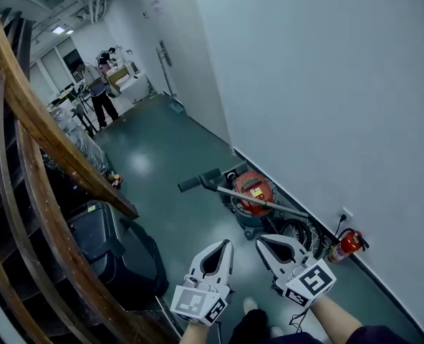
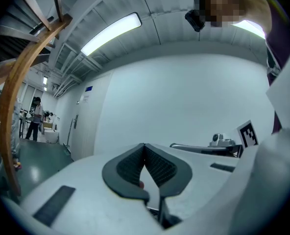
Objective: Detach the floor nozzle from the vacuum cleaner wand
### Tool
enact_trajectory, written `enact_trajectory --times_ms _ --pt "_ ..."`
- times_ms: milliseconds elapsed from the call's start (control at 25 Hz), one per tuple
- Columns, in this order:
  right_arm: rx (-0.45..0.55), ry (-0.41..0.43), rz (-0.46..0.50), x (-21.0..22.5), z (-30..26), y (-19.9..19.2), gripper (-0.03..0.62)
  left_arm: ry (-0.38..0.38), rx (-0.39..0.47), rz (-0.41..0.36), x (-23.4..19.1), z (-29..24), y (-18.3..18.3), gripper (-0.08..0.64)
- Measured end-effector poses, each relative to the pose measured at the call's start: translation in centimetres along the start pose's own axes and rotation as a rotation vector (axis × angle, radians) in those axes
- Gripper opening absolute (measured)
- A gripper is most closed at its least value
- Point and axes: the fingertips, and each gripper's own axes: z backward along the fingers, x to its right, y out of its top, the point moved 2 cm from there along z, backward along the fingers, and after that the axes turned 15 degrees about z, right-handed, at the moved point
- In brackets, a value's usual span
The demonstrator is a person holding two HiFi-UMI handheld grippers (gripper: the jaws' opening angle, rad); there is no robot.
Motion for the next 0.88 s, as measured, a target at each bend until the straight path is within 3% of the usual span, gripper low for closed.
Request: enact_trajectory --times_ms 480,880 --pt "-0.060 -0.021 -0.018 1.0 -8.9 -1.9 0.017 -0.006 -0.031 0.059 -9.4 -2.8 2.4 0.003" --pt "-0.088 -0.039 -0.005 2.7 -11.2 -2.5 0.017 -0.013 -0.056 0.090 -12.0 -4.7 2.4 0.003"
